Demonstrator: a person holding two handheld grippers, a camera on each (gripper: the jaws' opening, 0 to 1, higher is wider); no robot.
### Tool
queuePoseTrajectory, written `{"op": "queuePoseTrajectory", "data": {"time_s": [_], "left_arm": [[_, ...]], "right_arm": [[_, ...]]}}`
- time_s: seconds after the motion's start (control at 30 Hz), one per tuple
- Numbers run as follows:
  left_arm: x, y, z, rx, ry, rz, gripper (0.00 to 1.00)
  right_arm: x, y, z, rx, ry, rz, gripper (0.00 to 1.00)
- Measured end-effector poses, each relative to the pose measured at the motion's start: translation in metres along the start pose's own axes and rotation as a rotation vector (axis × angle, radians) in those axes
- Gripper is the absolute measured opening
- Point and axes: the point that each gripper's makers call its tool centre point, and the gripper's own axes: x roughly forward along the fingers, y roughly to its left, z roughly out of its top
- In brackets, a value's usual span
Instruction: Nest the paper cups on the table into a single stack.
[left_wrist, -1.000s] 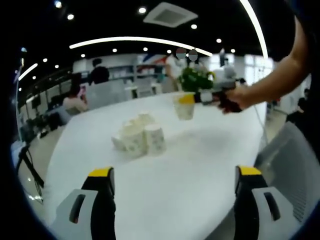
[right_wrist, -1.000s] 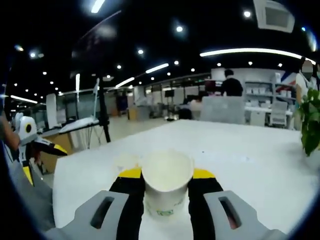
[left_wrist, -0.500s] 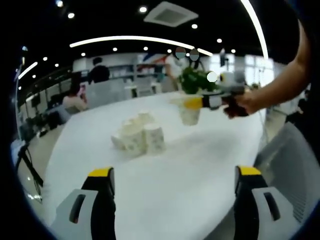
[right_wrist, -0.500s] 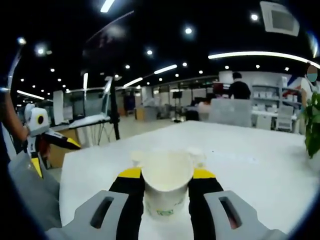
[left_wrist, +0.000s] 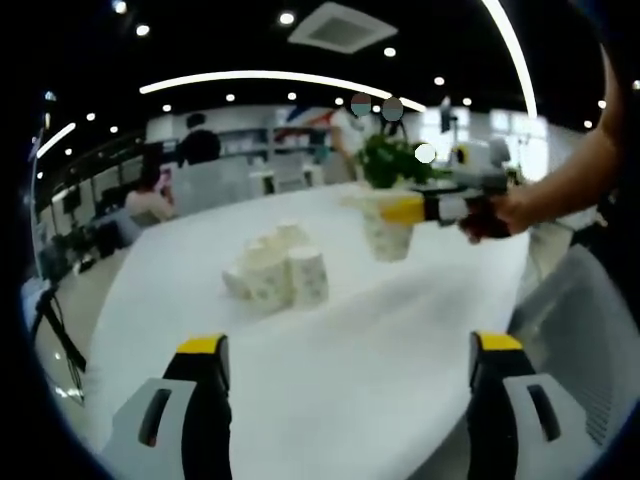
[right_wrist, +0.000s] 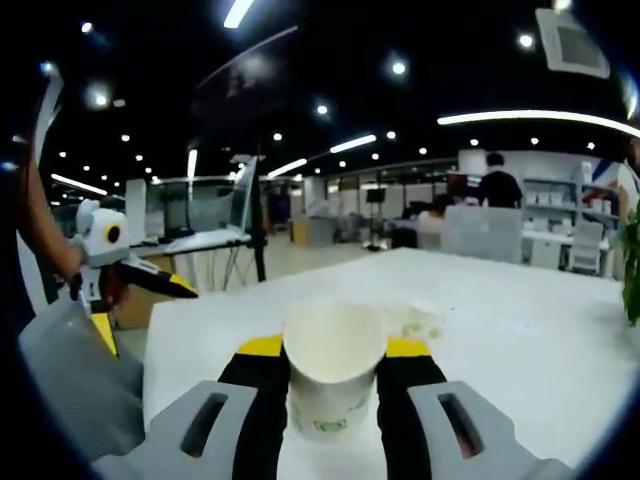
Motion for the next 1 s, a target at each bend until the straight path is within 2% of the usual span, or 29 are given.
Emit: {"op": "queuePoseTrajectory", "data": {"time_s": [0.43,0.63,0.93,1.0], "left_arm": [[0.000,0.000,-0.001,-0.002,0.005,0.002,0.98],[0.000,0.000,-0.002,-0.002,0.008,0.004,0.98],[0.000,-0.001,-0.003,-0.003,0.015,-0.003,0.97],[0.000,-0.002,-0.003,-0.002,0.018,-0.004,0.97]], "right_arm": [[-0.010,0.022,0.002,0.028,-0.018,0.032,0.33],[-0.017,0.033,-0.015,-0.010,0.015,0.052,0.34],[-0.021,0.038,-0.029,-0.030,0.025,0.048,0.35],[-0.020,0.036,-0.035,-0.010,0.025,0.044,0.35]]}}
